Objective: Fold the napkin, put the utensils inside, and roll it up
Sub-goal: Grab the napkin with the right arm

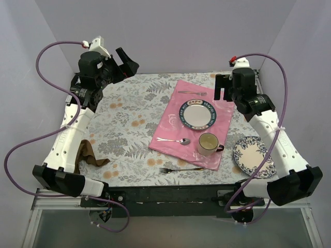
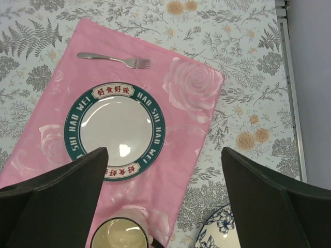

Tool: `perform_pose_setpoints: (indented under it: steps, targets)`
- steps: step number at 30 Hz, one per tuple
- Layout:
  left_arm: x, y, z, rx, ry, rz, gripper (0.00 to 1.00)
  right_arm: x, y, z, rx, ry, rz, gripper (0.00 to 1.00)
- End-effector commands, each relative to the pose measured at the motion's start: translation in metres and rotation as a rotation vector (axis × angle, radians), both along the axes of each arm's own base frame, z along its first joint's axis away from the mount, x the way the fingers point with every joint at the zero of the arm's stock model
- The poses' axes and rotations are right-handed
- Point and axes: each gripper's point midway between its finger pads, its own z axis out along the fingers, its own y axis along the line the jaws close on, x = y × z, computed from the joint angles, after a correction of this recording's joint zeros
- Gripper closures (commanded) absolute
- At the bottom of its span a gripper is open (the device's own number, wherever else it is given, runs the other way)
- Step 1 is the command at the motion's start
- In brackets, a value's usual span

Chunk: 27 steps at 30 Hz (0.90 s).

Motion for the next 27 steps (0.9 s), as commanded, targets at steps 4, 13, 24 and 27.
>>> perform_pose_setpoints:
  steps: [4,13,24,27]
  targets:
    - [-0.029,-0.003,0.017,-0.012,-0.034,-0.059,0.02,0.007,0.117,-0.037,0.043,0.104,0.254,0.01]
    - [-0.064,0.024,0.015,-0.045,-0.019,0.060,0.02,-0.074,0.393,-0.116,0.121,0.143,0.890,0.01]
    - [-0.107,0.073,0.018,0.061,-0.046,0.236,0.02,-0.180,0.551,-0.192,0.115,0.169,1.293,0.01]
    - [-0.113,0.076,0.015,0.071,-0.050,0.241,0.02,-0.200,0.562,-0.201,0.164,0.193,1.365,0.02]
